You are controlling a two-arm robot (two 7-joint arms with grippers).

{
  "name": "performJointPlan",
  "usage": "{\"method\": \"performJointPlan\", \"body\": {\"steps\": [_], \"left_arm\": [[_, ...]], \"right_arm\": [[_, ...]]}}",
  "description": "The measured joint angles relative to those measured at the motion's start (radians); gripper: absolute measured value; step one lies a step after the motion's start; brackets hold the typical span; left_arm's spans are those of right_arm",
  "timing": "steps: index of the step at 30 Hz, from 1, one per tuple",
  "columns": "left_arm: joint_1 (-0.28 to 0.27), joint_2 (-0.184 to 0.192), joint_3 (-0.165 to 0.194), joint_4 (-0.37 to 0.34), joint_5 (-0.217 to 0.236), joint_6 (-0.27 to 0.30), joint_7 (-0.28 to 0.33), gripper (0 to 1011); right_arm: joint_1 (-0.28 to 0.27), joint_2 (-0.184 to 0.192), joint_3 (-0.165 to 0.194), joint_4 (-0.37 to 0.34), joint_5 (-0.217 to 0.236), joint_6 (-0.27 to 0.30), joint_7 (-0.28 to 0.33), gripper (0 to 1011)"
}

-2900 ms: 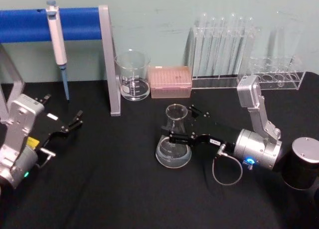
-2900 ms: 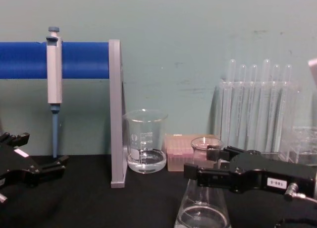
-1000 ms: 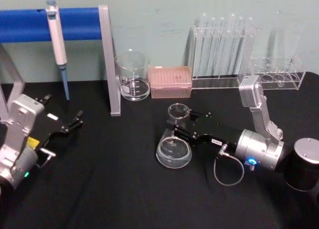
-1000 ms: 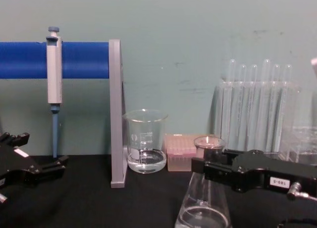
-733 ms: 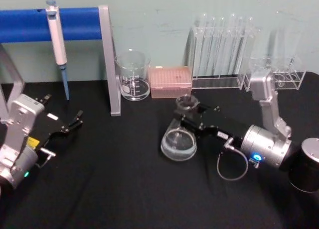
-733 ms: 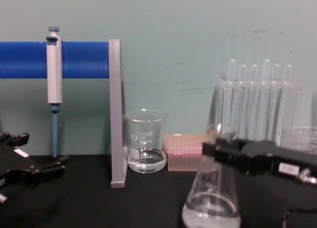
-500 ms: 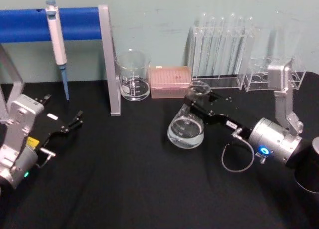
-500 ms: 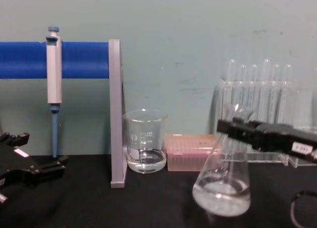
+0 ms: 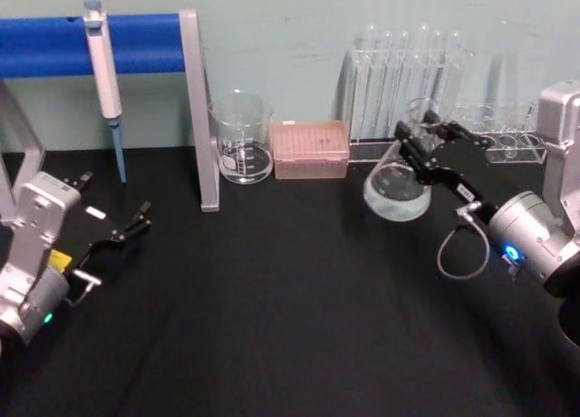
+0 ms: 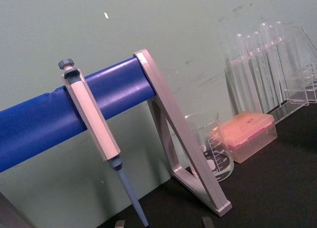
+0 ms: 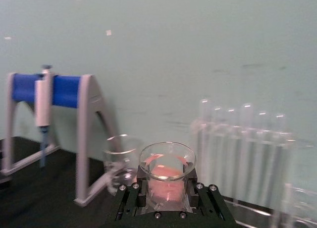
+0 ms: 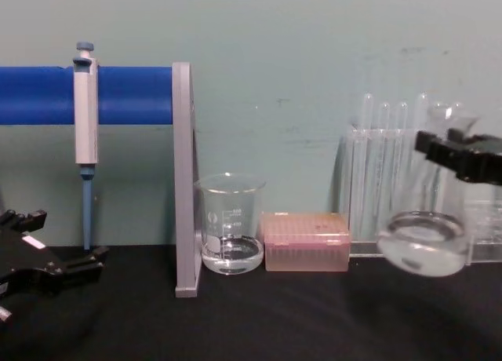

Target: Grasp the erlenmeyer flask with one hand, shake it three times, then place it back.

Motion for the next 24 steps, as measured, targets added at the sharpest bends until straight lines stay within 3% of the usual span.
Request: {"method": "performJointPlan", "body": {"steps": [6,11,21,24], "left_arm": [[0.000,0.000,0.000,0.000,0.000,0.000,0.000,1001],[0.000,0.000,0.000,0.000,0.000,0.000,0.000,1001],[0.000,0.000,0.000,0.000,0.000,0.000,0.000,1001],[0.000,0.000,0.000,0.000,0.000,0.000,0.000,1001]], "right_arm": [[-0.021,-0.016,0.034,-0.023,-0.028,0.005,-0.052,451],[-0.024,-0.025,0.048,-0.024,-0.037,0.010,-0.055,451],[-0.006,-0.038,0.043,-0.004,-0.041,0.026,0.022,451],[0.006,-0.039,0.024,0.002,-0.041,0.030,0.085,451]]}}
